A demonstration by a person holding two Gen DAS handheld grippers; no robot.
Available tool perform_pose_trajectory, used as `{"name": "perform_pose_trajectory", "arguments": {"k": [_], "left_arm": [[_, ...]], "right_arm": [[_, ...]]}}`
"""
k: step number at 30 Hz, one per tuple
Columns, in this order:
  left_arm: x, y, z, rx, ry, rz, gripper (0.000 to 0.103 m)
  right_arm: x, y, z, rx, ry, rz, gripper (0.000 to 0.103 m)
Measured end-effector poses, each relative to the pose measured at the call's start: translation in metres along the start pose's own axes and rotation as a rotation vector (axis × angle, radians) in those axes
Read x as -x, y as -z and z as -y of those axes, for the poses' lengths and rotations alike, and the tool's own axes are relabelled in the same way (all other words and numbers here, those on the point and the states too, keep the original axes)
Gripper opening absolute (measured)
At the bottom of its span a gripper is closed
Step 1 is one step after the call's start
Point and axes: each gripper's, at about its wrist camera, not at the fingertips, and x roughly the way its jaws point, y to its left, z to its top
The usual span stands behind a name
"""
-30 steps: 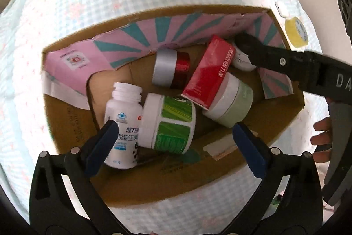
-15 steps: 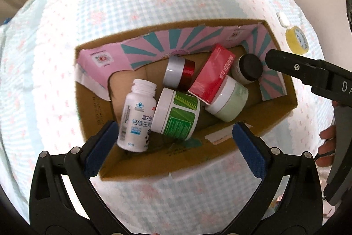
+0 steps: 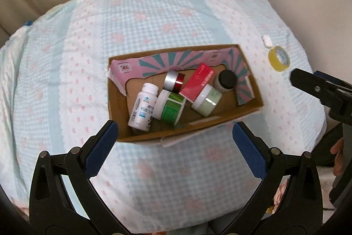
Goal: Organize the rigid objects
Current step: 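Open both tools to release the jars and raise them from the box, then move both tools to the white earbud case and yellow tape roll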
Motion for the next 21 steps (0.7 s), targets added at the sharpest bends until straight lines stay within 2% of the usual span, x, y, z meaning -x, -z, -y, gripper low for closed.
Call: {"name": "perform_pose_trajectory", "arguments": {"k": [7,11,16,21], "left_arm": [[0.035,-0.008,0.036,-0.003,0.015,0.061,0.103],[0.044,-0.029,0.077,-0.045,0.021,0.087,0.103],[0.044,-0.066,0.141,-0.048,0.017,0.139,0.103],[0.020,-0.106,0.205,-0.014,0.029,0.138,0.103]], "right_arm": [[0.062,0.009,0.039,0.027,0.047,0.077,0.103],[0.086,0.009,0.075,0.030,0.069,0.111,0.103],[0.098,0.000,0.124,0.060,0.086,0.130,0.103],[0.089,-0.022,0.185,0.117,0.051,0.108,0.103]]}}
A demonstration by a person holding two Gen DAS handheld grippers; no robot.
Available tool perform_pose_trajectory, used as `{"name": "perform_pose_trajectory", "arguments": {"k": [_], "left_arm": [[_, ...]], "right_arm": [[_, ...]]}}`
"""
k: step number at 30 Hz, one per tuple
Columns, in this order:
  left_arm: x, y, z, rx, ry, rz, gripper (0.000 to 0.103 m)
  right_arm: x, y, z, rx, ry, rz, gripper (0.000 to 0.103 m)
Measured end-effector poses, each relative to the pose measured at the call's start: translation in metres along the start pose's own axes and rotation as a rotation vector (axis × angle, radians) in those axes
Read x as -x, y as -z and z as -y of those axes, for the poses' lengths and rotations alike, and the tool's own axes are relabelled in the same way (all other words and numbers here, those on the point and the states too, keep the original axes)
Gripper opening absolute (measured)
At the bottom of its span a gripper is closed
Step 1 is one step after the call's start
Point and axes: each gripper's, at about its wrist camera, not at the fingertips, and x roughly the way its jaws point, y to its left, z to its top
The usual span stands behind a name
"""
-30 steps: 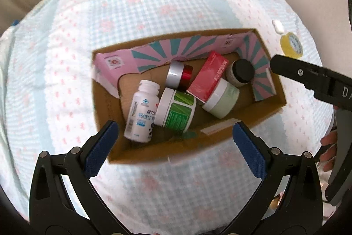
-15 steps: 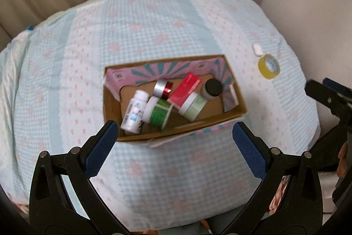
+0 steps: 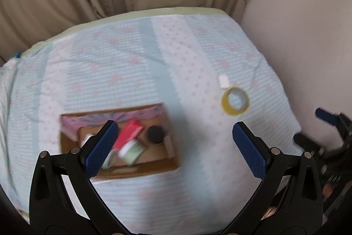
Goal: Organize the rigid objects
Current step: 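Move both tools to the white earbud case and yellow tape roll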
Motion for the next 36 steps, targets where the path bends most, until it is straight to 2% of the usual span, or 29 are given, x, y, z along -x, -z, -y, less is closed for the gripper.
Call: {"name": "perform_pose_trajectory", "arguments": {"k": [5,9,16,21,25,28,35,36], "left_arm": [[-0.052,-0.034,0.061,-0.017,-0.010,-0.048,0.103],[-0.084,-0.054,0.095,-0.041,0.002,-0.086,0.103],[-0.137,-0.088,0.123,-0.070,0.034,-0.170,0.103],[-0.204,-0.109,0.136,-0.102,0.054,-0.248,0.103],[-0.269,-0.114,0.154,-0.143,0.062,-0.342,0.103],[-0.314,-0.113,0.168,-0.182,0.055,-0.405,0.102],[-0.390,-0.093,0.178,-0.218,0.052,-0.525,0.095],[-0.398,-0.090,0.178,-0.217,0.053,-0.537,0.090]], "right_arm": [[-0.028,-0.009,0.051,0.086,-0.030,-0.012,0.103],[-0.052,-0.009,0.075,0.107,-0.079,-0.049,0.103],[-0.085,-0.007,0.094,0.098,-0.083,-0.091,0.103],[-0.122,-0.003,0.099,0.113,-0.069,-0.076,0.103],[-0.158,0.003,0.097,0.149,-0.058,-0.071,0.103],[-0.194,0.008,0.095,0.189,-0.024,-0.099,0.103],[-0.261,0.026,0.104,0.165,-0.024,-0.138,0.103],[-0.265,0.028,0.103,0.171,-0.029,-0.135,0.103]]}}
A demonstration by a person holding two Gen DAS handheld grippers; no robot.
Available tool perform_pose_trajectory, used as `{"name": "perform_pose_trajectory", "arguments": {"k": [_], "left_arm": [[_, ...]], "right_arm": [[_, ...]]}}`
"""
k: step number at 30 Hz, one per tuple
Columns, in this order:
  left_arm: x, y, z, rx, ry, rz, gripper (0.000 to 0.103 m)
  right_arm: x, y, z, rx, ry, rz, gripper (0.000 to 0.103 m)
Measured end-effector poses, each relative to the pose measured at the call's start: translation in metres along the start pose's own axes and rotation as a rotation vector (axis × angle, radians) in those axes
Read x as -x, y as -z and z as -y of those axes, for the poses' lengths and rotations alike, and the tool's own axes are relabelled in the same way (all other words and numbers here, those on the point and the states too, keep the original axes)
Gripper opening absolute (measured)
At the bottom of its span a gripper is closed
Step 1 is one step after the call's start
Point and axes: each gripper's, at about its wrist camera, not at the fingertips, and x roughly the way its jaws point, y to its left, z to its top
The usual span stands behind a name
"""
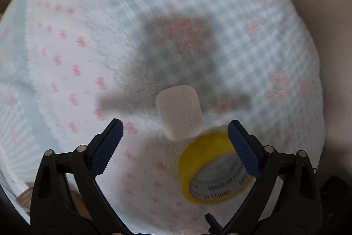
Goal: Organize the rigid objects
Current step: 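Move both tools to the white earbud case and yellow tape roll, then close the left tool on the white earbud case while the right tool grips the yellow tape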
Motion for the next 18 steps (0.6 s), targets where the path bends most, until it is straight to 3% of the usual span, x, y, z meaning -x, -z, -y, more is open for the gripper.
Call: {"name": "perform_pose_trajectory", "arguments": {"k": [4,8,12,14,18], "left_arm": [[-0.021,-0.005,-0.001,0.007,0.001,-0.019,0.074],[-0.027,-0.007,0.002,-0.010,-0.017,-0.007,0.073],[-0.023,-0.008,0.005,-0.030,-0.027,0.004,0.047],[-0.020,-0.010,0.003,-0.027,-0.011,0.002,0.047],[-0.014,-0.013,-0.005,-0.026,0.004,0.008,0.046]], "right_arm": [[-0.019,0.002,-0.005,0.038,-0.001,0.029,0.103],[-0.031,0.000,-0.007,0.051,0.006,0.055,0.103],[-0.040,-0.007,-0.008,0.051,0.034,0.068,0.103],[-0.047,-0.012,-0.005,0.054,0.017,0.057,0.095],[-0.046,-0.013,-0.005,0.057,0.034,0.061,0.095]]}}
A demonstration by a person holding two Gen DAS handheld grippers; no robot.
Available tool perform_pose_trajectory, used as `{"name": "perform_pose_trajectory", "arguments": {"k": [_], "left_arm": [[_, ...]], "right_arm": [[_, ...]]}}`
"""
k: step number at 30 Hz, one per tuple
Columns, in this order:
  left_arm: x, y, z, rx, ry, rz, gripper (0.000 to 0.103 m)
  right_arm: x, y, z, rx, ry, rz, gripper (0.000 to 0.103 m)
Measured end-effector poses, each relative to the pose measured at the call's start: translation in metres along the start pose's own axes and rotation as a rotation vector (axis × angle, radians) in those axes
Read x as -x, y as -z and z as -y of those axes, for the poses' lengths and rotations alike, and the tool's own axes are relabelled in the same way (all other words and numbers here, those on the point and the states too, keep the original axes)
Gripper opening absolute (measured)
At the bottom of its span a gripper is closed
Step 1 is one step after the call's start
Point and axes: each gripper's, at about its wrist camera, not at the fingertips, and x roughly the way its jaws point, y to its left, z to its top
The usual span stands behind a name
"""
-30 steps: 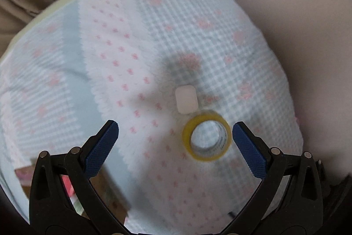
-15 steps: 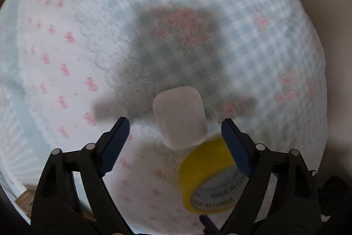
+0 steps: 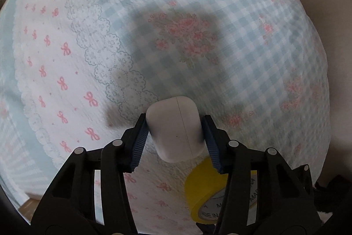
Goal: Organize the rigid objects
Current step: 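Close the left tool on the white earbud case while the right tool grips the yellow tape, then lift and carry the earbud case with the left tool while the right tool carries the tape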
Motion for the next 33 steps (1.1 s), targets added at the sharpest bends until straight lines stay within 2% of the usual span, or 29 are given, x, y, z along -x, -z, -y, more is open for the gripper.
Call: {"name": "perform_pose_trajectory", "arguments": {"k": [4,12,19,27,33], "left_arm": [[0.006,0.002,-0.001,0.007,0.010,0.018,0.046],[0.052,-0.005,0.004,0.000,0.031,0.078,0.046],[0.115,0.010,-0.005,0.037,0.056,0.154,0.046],[0.198,0.063,-0.021,0.129,0.077,0.277,0.046],[0.265,0.129,-0.049,0.208,0.080,0.382,0.046]], "right_arm": [[0.003,-0.004,0.003,-0.003,-0.013,-0.008,0.095],[0.019,-0.005,0.012,-0.008,0.004,0.009,0.095],[0.065,-0.012,0.018,-0.032,0.002,0.053,0.094],[0.141,-0.030,0.018,-0.026,0.005,0.119,0.094],[0.205,-0.049,0.007,-0.037,-0.016,0.158,0.095]]}}
